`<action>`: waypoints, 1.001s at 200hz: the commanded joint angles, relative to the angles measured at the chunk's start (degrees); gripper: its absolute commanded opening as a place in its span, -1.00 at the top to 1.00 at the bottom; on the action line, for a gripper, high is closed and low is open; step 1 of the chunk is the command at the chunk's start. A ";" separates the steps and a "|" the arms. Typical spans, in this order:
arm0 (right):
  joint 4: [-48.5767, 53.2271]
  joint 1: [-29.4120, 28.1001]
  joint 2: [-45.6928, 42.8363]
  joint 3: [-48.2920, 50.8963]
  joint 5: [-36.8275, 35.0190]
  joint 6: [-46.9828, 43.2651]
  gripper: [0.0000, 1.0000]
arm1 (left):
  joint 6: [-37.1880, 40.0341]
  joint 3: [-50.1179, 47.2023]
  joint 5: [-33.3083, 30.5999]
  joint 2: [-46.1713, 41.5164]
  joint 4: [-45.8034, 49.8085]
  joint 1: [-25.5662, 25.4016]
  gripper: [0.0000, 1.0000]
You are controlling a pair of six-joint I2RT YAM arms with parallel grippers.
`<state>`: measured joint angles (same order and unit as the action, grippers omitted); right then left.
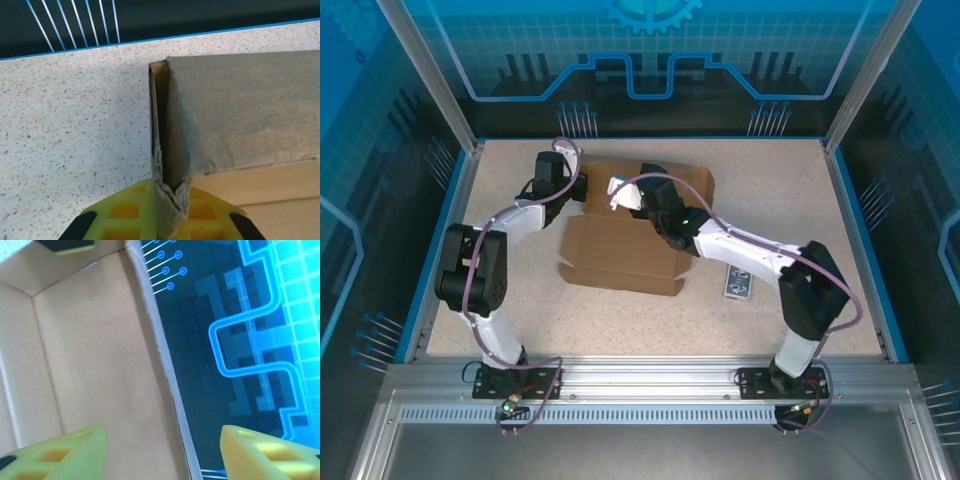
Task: Fold the paper box
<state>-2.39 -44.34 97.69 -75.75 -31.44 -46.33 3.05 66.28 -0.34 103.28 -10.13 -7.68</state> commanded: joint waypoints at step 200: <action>40.75 19.90 13.42 -29.08 29.43 60.98 -0.69 | -3.06 -1.17 -0.45 -3.92 1.08 -0.23 1.00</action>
<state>38.09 -24.67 110.52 -104.51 -6.87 10.74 1.39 65.41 -1.30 102.28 -9.26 -7.68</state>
